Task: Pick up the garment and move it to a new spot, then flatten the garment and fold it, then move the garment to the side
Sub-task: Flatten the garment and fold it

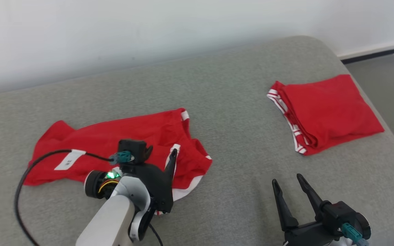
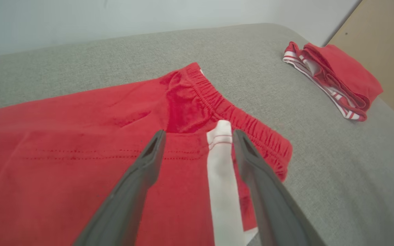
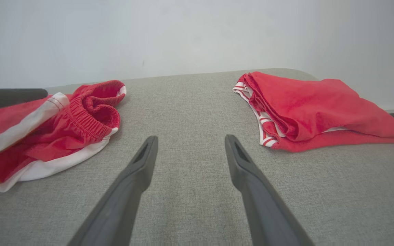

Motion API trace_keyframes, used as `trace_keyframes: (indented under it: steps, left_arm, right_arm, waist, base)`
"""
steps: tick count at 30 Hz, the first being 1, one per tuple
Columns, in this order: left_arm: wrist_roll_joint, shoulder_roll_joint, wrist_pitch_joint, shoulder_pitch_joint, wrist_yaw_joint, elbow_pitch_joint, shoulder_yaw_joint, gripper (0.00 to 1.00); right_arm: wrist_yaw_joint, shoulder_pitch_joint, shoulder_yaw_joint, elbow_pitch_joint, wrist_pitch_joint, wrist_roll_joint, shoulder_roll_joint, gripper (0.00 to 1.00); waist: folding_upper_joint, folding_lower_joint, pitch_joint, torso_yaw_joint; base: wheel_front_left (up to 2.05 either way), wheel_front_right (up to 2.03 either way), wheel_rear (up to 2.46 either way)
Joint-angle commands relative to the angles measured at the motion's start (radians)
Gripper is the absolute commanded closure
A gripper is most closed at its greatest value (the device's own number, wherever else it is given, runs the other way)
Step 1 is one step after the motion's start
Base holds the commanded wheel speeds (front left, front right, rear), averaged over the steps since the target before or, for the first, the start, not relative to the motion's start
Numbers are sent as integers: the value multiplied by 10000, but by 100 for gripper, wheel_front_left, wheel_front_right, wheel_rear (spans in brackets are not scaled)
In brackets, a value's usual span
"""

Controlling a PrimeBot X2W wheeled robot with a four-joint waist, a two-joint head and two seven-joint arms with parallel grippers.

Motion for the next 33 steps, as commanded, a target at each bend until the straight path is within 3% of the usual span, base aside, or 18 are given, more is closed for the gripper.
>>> trace_keyframes:
  steps: [1,7,8,9,15,20,27,33]
  left_arm:
    - [55,-63,36,-174,-11,122,-75,0]
    - [386,-165,167,-575,488,1045,-289,0]
    - [411,-191,116,-623,510,1155,-303,54]
    - [389,-208,7,-654,539,1220,-280,100]
    - [-151,-304,-959,-536,606,1064,241,100]
    - [-580,25,-2083,141,943,264,1101,100]
    - [-1117,493,-3102,2579,1489,-2059,1996,100]
    - [-1459,329,-3600,4743,1954,-3722,2372,100]
  right_arm:
    - [-19,-111,37,33,-62,94,56,0]
    - [-19,-209,110,127,-121,102,73,0]
    - [-19,-190,108,132,-134,97,71,0]
    - [-19,-178,96,142,-146,90,71,0]
    - [-19,-51,-14,140,-154,-15,13,0]
    - [-19,43,-79,115,-113,-6,-60,0]
    - [-19,231,-423,-106,-34,-105,-158,0]
    - [-19,256,-634,-396,110,-178,-279,0]
  waist:
    - [0,0,154,-280]
    - [0,0,212,-430]
    - [0,0,213,-433]
    - [0,0,210,-426]
    - [0,0,63,-174]
    - [0,0,-157,143]
    - [0,0,-119,1074]
    - [0,0,-106,1892]
  base:
    - [0,0,0]
    - [0,0,0]
    - [0,0,0]
    - [0,0,0]
    - [0,0,0]
    - [0,0,0]
    - [0,0,0]
    - [0,0,0]
